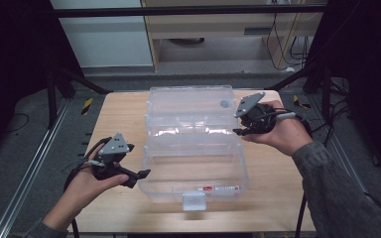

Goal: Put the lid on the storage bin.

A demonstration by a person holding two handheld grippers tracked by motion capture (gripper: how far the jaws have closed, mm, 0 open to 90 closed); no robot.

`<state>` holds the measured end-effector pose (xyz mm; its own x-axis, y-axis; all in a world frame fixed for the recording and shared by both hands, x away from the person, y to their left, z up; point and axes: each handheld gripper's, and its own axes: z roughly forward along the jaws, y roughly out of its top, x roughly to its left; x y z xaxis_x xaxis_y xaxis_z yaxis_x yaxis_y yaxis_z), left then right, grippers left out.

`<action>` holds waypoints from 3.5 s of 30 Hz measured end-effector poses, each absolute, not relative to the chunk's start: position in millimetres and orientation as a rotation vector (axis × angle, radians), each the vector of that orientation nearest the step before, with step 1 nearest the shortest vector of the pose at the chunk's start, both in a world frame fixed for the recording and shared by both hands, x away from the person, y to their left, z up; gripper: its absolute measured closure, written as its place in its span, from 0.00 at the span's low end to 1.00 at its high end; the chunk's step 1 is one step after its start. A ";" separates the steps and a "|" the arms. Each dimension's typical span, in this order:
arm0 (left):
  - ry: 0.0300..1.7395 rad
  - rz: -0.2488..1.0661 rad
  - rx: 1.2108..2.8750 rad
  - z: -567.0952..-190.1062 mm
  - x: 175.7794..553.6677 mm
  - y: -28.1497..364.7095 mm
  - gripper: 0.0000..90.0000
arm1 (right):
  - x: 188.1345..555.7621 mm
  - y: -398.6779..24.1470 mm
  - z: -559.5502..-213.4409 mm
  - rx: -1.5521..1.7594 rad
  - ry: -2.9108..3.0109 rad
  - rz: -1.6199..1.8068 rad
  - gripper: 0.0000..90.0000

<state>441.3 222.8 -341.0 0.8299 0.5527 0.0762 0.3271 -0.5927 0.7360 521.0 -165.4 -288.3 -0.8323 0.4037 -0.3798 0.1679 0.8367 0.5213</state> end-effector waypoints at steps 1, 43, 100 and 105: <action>0.631 0.383 2.261 -341.6 441.5 220.5 0.05 | 523.3 -162.6 -287.5 0.413 2.538 0.652 0.59; 0.327 0.335 2.532 -359.9 432.2 172.4 0.11 | 571.2 -115.1 -303.5 0.094 2.721 0.345 0.89; 0.230 0.209 2.681 -405.9 442.3 159.8 0.89 | 583.4 -113.8 -304.8 0.148 2.704 0.346 0.89; 0.241 0.215 2.681 -405.9 448.4 159.3 0.89 | 590.2 -111.2 -303.4 0.161 2.715 0.341 0.90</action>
<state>448.4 159.3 -405.9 0.9727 0.2027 0.1126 0.1346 -0.8889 0.4378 590.2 -111.2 -303.4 -0.9144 0.1602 -0.3719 0.0632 0.9636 0.2596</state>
